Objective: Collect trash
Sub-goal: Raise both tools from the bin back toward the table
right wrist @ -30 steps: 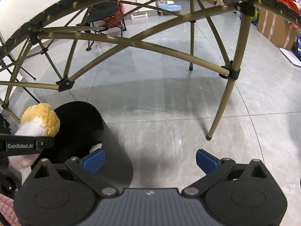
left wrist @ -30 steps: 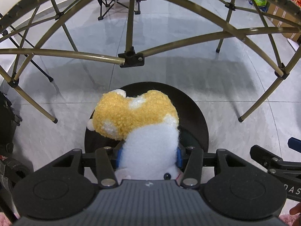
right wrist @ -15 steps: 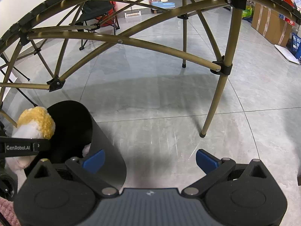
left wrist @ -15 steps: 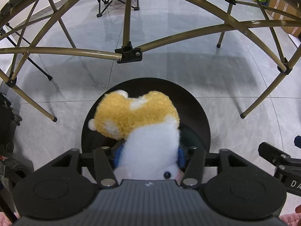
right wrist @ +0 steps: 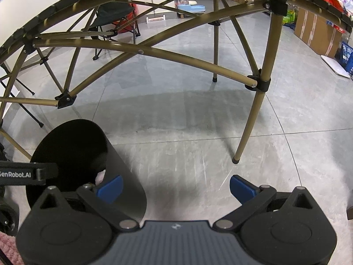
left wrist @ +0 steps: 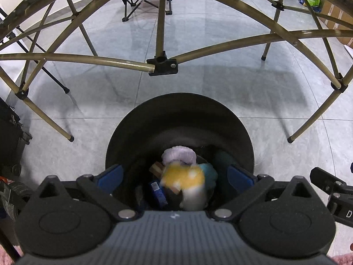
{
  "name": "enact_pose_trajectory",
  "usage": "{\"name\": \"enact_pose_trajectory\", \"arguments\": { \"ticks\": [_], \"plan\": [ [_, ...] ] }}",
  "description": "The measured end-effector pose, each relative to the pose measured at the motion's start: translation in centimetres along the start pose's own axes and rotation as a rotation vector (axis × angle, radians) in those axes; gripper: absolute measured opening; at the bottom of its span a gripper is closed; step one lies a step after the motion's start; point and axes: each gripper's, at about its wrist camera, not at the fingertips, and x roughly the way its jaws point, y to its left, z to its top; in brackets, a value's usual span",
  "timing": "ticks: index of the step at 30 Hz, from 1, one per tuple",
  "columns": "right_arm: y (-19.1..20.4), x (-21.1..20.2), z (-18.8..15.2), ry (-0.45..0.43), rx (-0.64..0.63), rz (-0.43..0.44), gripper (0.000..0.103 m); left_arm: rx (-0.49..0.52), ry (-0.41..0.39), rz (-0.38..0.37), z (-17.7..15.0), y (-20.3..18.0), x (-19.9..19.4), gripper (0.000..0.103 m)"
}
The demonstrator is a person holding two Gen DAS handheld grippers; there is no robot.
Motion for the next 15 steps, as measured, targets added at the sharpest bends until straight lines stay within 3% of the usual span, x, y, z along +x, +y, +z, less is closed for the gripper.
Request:
{"name": "enact_pose_trajectory", "arguments": {
  "ticks": [15],
  "plan": [
    [1.1, -1.9, 0.6, -0.055, -0.027, 0.024, 0.103, 0.006, -0.073, -0.010, -0.6, 1.0, -2.1, 0.103]
  ]
}}
